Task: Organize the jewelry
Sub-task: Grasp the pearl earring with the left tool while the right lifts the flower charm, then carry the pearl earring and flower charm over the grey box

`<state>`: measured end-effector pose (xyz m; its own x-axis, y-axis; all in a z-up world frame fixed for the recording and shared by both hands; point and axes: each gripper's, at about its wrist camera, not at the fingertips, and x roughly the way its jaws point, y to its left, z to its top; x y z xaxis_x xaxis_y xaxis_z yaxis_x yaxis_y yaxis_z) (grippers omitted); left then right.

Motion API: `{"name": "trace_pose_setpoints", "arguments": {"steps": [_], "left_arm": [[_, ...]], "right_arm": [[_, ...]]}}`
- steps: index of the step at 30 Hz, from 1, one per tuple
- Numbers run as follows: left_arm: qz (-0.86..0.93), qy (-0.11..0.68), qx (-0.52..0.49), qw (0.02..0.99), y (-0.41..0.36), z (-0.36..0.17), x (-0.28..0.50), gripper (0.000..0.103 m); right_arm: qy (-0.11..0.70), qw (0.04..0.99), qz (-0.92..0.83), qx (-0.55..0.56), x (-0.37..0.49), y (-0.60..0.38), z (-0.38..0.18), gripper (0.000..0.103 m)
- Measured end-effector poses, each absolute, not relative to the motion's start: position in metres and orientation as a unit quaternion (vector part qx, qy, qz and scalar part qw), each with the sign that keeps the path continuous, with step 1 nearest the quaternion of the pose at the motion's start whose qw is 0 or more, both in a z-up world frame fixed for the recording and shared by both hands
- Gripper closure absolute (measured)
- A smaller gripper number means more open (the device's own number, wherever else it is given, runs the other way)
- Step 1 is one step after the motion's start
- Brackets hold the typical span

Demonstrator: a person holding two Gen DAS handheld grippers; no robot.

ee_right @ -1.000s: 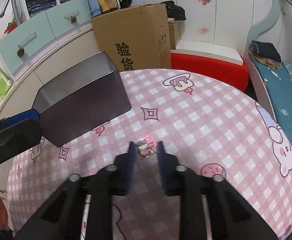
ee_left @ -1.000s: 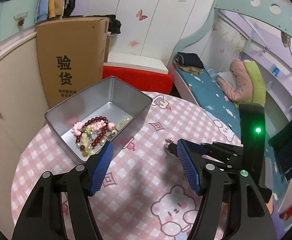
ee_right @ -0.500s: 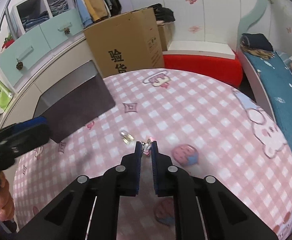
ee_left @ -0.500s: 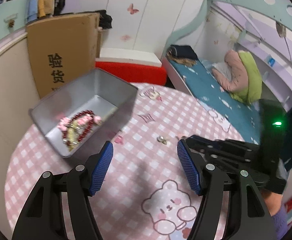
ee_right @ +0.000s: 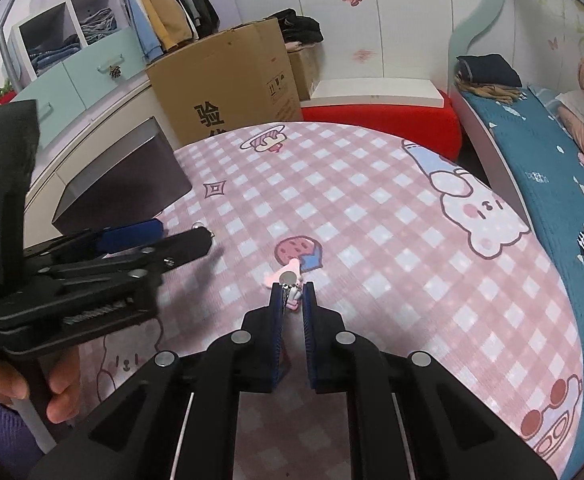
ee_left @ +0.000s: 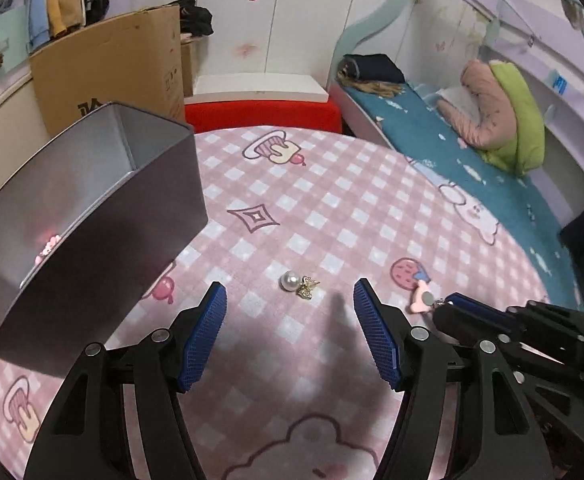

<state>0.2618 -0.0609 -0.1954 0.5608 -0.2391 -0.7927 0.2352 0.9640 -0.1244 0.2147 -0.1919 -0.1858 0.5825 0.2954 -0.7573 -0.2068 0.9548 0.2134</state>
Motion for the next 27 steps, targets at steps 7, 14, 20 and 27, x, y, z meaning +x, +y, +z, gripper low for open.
{"name": "trace_pose_setpoints", "arguments": {"steps": [7,14,20,27], "left_arm": [[-0.117,0.443,0.044,0.888,-0.074,-0.199,0.264,0.073],[-0.126,0.443,0.059,0.885,-0.073,-0.199,0.261,0.088],[-0.150,0.444,0.022,0.883,-0.054,-0.187,0.251,0.089],[-0.179,0.425,-0.003,0.887,-0.038,-0.160,0.232,0.089]], "right_arm": [[0.434,0.886,0.149,0.060,0.215,-0.192,-0.188,0.093],[0.434,0.887,0.146,0.064,0.215,-0.194,-0.187,0.093],[0.426,0.891,0.144,0.065,0.212,-0.192,-0.180,0.093],[0.405,0.901,0.140,0.068,0.209,-0.191,-0.156,0.093]]}}
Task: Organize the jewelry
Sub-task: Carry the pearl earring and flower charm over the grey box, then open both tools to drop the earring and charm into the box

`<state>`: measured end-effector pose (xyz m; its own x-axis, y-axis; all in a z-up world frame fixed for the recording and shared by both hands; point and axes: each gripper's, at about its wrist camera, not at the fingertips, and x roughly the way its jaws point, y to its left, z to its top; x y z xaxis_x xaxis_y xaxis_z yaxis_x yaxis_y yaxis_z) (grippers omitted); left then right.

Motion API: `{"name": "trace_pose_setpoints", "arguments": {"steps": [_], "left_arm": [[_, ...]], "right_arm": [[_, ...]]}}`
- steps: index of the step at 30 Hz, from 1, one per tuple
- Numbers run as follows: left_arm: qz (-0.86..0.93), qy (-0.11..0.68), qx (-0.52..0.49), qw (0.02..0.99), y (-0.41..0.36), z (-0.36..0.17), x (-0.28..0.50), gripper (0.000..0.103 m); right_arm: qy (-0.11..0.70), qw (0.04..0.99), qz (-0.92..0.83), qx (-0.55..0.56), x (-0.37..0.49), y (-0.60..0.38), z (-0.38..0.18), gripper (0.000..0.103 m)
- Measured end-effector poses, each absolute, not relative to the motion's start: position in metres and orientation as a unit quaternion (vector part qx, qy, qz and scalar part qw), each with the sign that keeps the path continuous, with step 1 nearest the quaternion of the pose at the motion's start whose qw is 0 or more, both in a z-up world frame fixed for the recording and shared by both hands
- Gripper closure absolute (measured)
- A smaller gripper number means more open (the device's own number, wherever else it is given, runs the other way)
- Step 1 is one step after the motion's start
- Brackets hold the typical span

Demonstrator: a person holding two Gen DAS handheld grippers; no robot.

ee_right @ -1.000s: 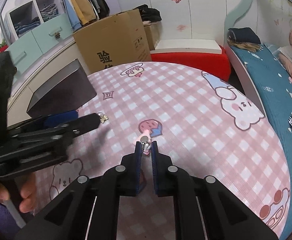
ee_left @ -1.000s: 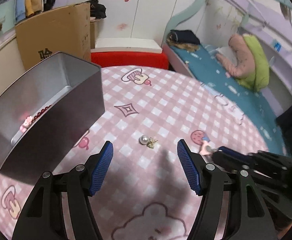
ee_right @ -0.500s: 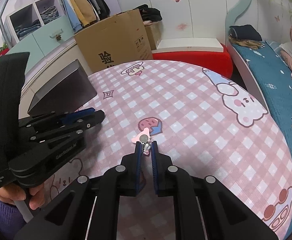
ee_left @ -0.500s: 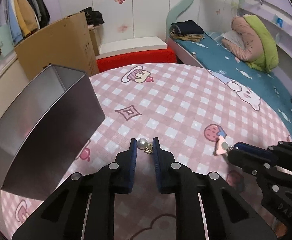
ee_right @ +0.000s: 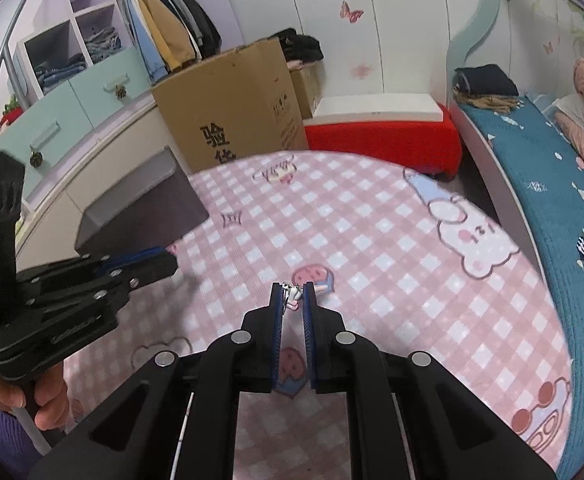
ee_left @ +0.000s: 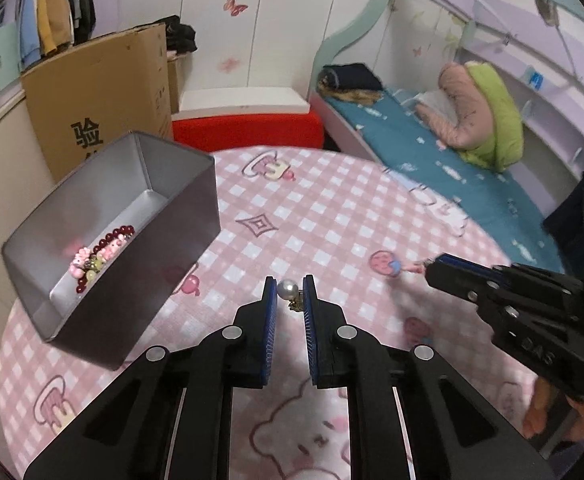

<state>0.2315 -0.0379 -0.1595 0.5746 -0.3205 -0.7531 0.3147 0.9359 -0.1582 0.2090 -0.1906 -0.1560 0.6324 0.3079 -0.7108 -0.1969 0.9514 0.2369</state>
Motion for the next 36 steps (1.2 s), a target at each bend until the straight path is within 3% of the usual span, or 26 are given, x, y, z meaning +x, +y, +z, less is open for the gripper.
{"name": "trace_pose_setpoints", "arguments": {"steps": [14,36], "left_arm": [[-0.163,0.356,-0.041,0.919,0.032,-0.086,0.225,0.089],[-0.122,0.404,-0.071,0.904,0.102,-0.121,0.265,0.087]], "right_arm": [[0.350,0.917,0.187,0.046,0.216,-0.131,-0.085,0.093],[0.404,0.880,0.245,0.036,0.279,-0.023,-0.111,0.093]]}}
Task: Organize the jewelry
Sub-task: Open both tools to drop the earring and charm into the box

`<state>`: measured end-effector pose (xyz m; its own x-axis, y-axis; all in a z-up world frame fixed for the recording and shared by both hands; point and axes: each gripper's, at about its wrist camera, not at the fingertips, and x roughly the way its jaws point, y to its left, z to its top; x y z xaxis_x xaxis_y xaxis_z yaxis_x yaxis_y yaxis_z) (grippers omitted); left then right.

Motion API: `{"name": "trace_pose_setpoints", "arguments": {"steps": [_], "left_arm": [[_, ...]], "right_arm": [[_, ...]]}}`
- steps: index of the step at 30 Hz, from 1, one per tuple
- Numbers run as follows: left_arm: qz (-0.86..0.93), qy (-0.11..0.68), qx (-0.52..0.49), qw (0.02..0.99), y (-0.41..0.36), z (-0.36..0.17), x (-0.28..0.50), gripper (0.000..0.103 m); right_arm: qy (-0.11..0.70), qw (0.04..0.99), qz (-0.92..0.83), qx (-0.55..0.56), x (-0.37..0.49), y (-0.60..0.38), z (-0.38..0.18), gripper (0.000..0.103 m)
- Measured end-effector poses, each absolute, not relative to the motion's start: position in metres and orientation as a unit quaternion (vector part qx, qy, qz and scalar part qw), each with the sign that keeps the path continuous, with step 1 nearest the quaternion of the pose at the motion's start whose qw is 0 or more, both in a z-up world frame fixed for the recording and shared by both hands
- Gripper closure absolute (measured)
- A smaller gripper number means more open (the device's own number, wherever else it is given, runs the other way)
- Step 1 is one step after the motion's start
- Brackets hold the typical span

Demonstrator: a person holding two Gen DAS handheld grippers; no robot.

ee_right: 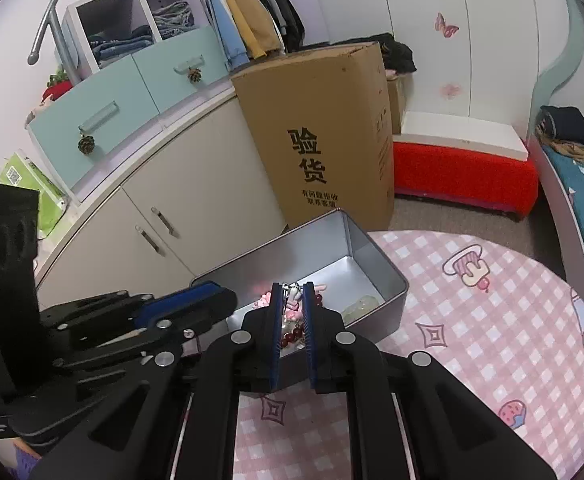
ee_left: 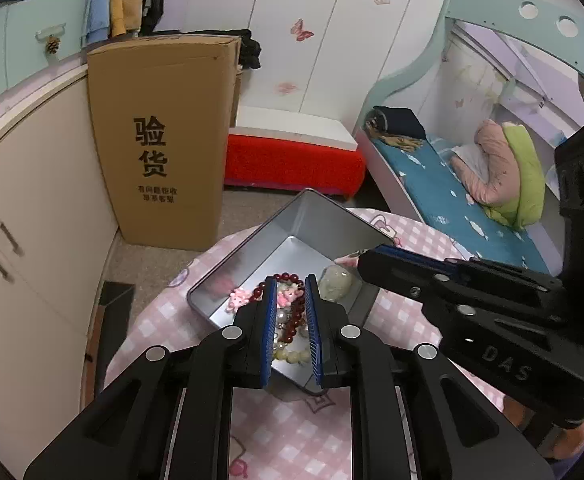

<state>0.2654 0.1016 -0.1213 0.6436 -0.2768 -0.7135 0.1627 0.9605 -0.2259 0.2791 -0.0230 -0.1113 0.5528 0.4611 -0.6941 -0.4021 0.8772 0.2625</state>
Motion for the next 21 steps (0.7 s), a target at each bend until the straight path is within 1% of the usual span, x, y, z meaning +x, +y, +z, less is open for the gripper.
{"name": "trace_pose_setpoints", "arguments": {"steps": [3,5,6,7,9,14,16,17,18,19,21], "left_arm": [[-0.118,0.402,-0.072,0.905,0.105,-0.118,0.264,0.087],[-0.116,0.401,-0.072,0.906,0.106,-0.117,0.262,0.085],[-0.115,0.400,-0.074,0.906,0.107,-0.116,0.261,0.076],[-0.113,0.397,-0.075,0.908,0.108,-0.115,0.260,0.063],[-0.098,0.389,-0.073,0.913,0.110,-0.114,0.257,0.057],[-0.103,0.390,-0.076,0.912,0.114,-0.113,0.253,0.057],[-0.102,0.389,-0.078,0.912,0.115,-0.110,0.251,0.056],[-0.102,0.388,-0.080,0.913,0.116,-0.109,0.251,0.056],[-0.101,0.386,-0.082,0.913,0.116,-0.107,0.249,0.053],[-0.099,0.384,-0.083,0.914,0.117,-0.105,0.247,0.050],[-0.098,0.376,-0.084,0.918,0.117,-0.100,0.241,0.047]], "right_arm": [[0.411,0.877,0.245,0.040,0.282,-0.023,-0.115,0.093],[0.413,0.876,0.247,0.041,0.282,-0.021,-0.116,0.093],[0.414,0.875,0.248,0.040,0.283,-0.020,-0.117,0.093],[0.415,0.874,0.248,0.039,0.283,-0.019,-0.118,0.093],[0.417,0.874,0.247,0.037,0.284,-0.017,-0.120,0.091],[0.422,0.872,0.246,0.035,0.285,-0.015,-0.122,0.089],[0.421,0.874,0.241,0.034,0.283,-0.016,-0.120,0.082],[0.419,0.875,0.240,0.036,0.282,-0.018,-0.119,0.075],[0.417,0.876,0.239,0.038,0.281,-0.020,-0.117,0.072],[0.414,0.878,0.238,0.039,0.278,-0.022,-0.115,0.072],[0.410,0.880,0.236,0.039,0.274,-0.025,-0.110,0.071]]}}
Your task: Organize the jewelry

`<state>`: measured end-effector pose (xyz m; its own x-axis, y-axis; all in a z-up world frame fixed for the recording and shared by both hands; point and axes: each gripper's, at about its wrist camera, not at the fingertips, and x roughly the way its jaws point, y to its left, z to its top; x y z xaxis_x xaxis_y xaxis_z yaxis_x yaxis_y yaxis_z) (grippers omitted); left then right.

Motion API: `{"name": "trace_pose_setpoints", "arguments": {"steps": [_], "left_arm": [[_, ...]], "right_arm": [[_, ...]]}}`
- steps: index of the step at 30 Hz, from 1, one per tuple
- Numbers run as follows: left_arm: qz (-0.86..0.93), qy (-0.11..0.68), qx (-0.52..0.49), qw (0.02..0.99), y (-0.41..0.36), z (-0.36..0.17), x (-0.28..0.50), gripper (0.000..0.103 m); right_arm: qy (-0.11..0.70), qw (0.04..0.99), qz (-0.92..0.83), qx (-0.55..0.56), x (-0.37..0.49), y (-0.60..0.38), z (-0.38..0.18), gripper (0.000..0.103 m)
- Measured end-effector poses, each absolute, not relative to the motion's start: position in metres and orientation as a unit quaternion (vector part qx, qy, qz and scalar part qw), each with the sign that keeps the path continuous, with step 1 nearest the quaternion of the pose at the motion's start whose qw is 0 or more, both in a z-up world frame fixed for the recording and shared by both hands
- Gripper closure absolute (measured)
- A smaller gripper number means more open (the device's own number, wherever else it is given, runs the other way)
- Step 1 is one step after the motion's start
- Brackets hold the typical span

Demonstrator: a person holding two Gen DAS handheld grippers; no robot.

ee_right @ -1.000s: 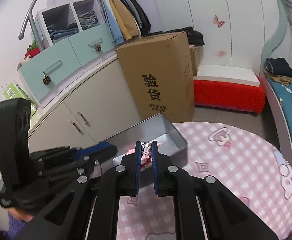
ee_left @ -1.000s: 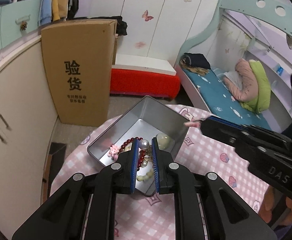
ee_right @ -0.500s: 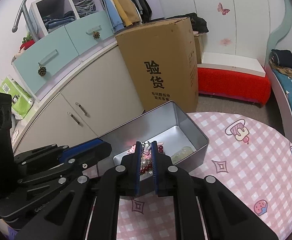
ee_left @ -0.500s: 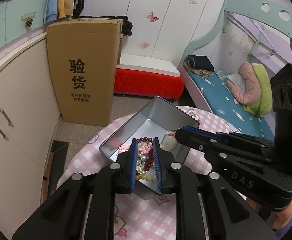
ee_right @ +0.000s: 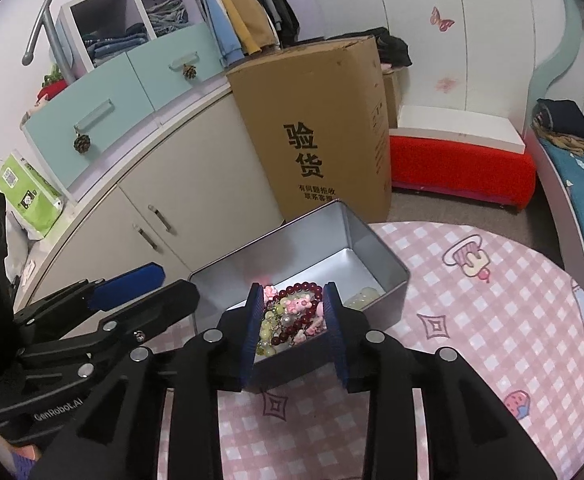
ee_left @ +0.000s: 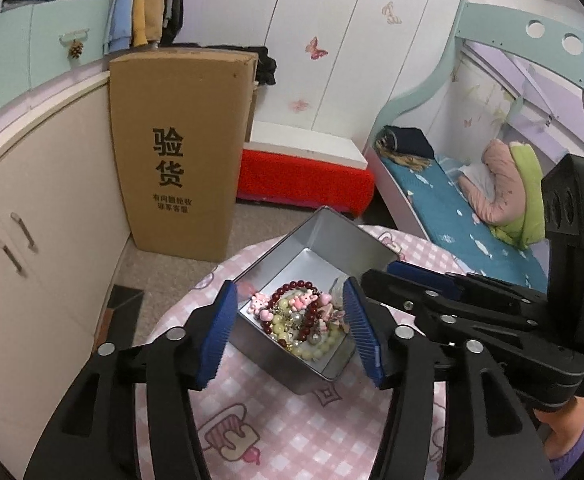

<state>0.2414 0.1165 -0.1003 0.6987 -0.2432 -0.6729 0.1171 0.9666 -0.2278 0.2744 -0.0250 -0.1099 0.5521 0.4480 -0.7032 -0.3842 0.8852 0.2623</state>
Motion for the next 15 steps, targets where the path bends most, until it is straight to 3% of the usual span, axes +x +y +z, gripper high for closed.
{"name": "trace_pose_setpoints", "arguments": {"steps": [10,15], "left_arm": [[-0.077,0.330,-0.087,0.937,0.109,-0.067,0.190,0.020],[-0.080,0.315,-0.096,0.941,0.102,-0.053,0.158,0.016]], "right_arm": [[0.369,0.910,0.190,0.012,0.218,-0.059,-0.074,0.037],[0.333,0.931,0.148,-0.005,0.177,-0.078,-0.054,0.022]]}}
